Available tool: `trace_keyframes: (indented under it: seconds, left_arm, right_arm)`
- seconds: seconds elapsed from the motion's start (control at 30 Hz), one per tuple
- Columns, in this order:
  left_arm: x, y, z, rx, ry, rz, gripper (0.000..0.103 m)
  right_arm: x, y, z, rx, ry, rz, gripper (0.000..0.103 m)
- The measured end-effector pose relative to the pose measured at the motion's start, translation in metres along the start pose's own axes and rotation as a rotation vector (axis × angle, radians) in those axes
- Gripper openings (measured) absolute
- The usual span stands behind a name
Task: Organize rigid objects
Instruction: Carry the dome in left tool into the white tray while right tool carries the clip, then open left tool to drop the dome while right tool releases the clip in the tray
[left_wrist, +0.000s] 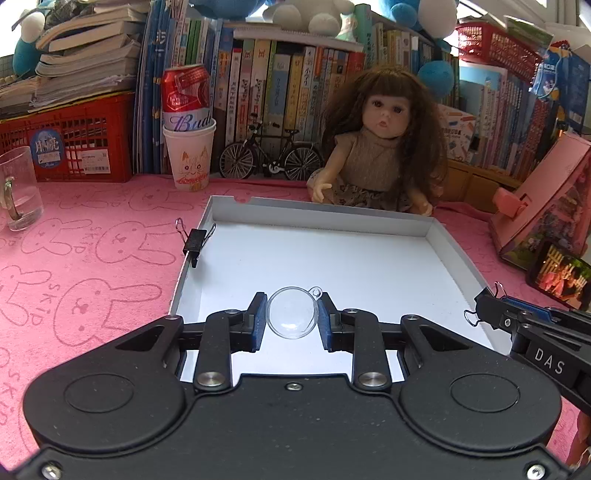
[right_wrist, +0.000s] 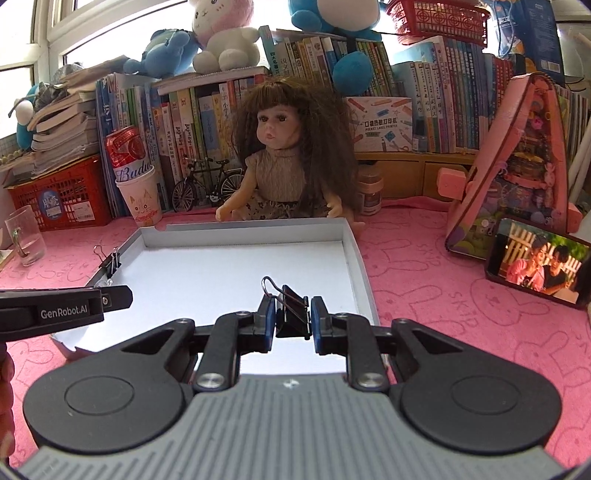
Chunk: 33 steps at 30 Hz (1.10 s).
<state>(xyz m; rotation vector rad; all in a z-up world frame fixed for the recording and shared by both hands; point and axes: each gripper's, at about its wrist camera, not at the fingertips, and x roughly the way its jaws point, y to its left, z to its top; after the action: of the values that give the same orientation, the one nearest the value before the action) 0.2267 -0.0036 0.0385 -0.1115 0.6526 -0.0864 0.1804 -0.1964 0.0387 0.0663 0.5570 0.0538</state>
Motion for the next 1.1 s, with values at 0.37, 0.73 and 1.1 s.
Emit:
trace_keyframes:
  seconds: [0.37,0.73,1.1]
  left_arm:
    - [0.05,-0.002,0.015,0.01,0.151,0.009,0.027]
    - [0.057,-0.011,0.008,0.045,0.167,0.018,0.027]
    - [0.048,-0.007,0.008,0.031,0.143,0.003,0.053]
  right_arm:
    - [0.054,-0.016,0.027,0.092,0.187,0.038,0.024]
    - [0.067,-0.012,0.017,0.076,0.241,0.033,0.024]
    - [0.061,-0.013,0.014,0.078,0.219,0.064,0.05]
